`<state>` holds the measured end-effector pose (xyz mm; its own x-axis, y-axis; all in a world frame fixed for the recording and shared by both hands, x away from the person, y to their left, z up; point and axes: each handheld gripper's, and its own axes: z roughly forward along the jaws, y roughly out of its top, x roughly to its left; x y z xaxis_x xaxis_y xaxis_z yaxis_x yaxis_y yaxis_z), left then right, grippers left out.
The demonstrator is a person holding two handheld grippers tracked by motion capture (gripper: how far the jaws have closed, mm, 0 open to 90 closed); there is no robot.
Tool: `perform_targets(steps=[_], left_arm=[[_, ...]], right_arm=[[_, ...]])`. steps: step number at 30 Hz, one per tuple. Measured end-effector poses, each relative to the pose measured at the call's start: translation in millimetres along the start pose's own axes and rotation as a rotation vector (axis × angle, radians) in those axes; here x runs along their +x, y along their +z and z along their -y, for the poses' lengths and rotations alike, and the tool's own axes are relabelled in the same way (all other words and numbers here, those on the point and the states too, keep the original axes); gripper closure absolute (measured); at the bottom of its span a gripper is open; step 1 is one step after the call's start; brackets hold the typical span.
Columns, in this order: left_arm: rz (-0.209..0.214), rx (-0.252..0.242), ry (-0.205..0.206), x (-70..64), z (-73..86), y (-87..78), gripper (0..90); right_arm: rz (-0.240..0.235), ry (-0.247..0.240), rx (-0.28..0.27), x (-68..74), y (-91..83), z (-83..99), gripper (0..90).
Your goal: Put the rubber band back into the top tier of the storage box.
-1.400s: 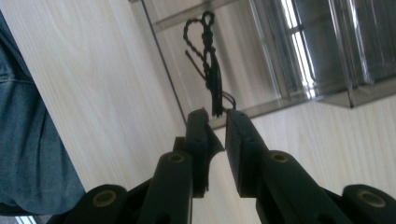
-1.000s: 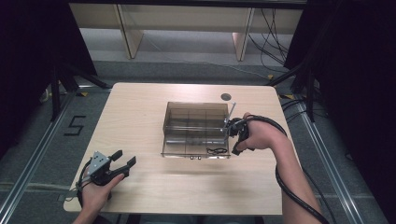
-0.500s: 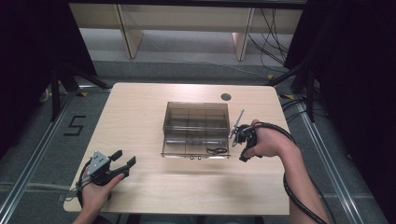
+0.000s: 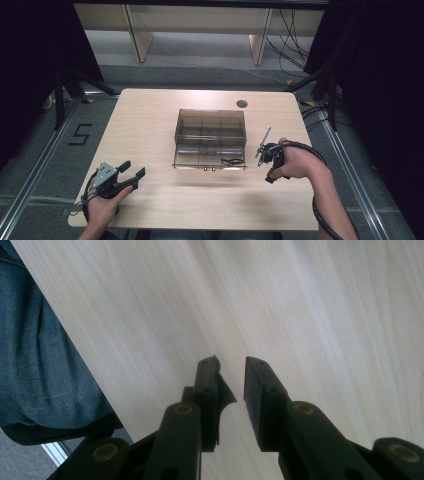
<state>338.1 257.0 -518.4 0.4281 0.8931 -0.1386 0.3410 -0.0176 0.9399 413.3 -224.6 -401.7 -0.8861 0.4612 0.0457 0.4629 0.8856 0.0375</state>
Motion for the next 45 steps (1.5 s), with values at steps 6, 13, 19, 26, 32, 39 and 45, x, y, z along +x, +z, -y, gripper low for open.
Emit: perform_targets(steps=[6, 13, 19, 26, 32, 39, 45], left_arm=[[0.001, -0.002, -0.003, 0.0, 0.1, 0.0, 33.2], [0.001, 0.001, -0.003, 0.1, 0.1, 0.1, 33.2], [0.000, 0.001, -0.004, 0.3, 0.2, 0.2, 33.2], [-0.002, 0.001, -0.005, 0.7, 0.3, 0.3, 33.1], [-0.002, 0.002, -0.007, 0.9, 0.6, 0.6, 33.1], [0.005, -0.003, -0.012, 1.3, 1.2, 2.0, 33.0], [0.006, -0.004, -0.012, 1.3, 1.1, 2.2, 33.0]], right_arm=[[-0.009, 0.046, 0.020, 2.5, 5.8, 8.0, 76.3], [-0.035, 0.054, 0.014, 0.6, 16.0, 17.9, 76.0], [-0.044, 0.062, 0.013, 1.5, 22.6, 23.3, 75.5], [-0.061, 0.092, 0.003, 1.7, 30.5, 29.8, 75.0], [-0.062, 0.094, 0.014, 0.2, 36.5, 36.3, 74.6], [-0.057, 0.128, 0.044, 0.2, 40.3, 40.4, 74.4], [-0.055, 0.122, 0.035, -1.1, 43.1, 43.0, 74.2]])
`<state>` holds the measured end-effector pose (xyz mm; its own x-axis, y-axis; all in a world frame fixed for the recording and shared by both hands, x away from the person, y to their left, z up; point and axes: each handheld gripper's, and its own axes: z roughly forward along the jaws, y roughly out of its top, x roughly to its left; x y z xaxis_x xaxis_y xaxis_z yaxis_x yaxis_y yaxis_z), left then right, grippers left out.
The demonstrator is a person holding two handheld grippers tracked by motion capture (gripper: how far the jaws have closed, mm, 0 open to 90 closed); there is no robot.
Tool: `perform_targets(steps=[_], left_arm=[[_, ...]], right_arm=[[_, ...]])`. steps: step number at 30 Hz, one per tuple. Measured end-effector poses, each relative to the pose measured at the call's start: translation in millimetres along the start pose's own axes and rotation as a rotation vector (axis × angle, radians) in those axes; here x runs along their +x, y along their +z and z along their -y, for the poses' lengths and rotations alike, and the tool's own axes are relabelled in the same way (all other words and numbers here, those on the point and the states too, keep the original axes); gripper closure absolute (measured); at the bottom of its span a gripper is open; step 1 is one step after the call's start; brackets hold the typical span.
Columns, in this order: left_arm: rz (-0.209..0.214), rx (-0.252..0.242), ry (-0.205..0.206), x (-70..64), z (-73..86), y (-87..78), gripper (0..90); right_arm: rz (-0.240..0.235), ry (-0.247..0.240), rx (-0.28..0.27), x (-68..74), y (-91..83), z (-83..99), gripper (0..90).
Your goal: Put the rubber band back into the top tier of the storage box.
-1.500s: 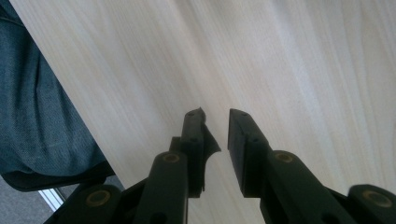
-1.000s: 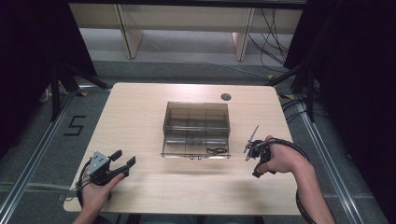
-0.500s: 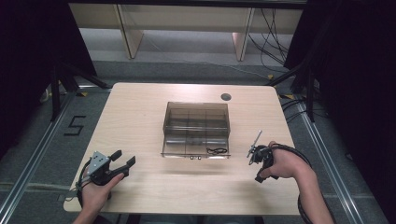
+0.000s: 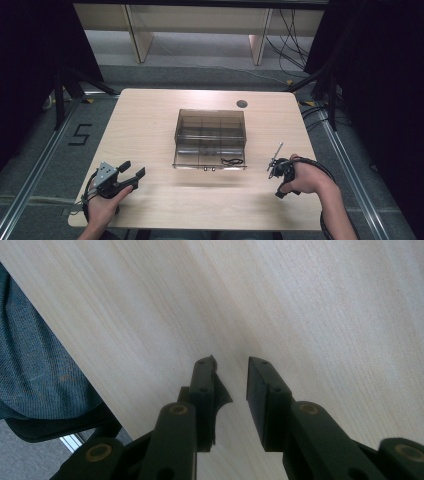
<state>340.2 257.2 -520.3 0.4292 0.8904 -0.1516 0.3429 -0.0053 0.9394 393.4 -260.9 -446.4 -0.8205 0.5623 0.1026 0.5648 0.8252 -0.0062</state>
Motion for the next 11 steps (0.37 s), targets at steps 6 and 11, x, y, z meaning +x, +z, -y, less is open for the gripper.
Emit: perform_targets(steps=[6, 11], left_arm=[[0.001, 0.000, 0.000, 0.0, -0.1, -0.2, 33.0], [0.002, -0.001, 0.001, -0.2, -0.2, 0.0, 33.0]], right_arm=[[-0.006, 0.001, 0.002, -0.3, 1.1, -0.3, 74.1], [-0.007, -0.002, 0.000, -0.3, 1.4, -0.3, 74.0]])
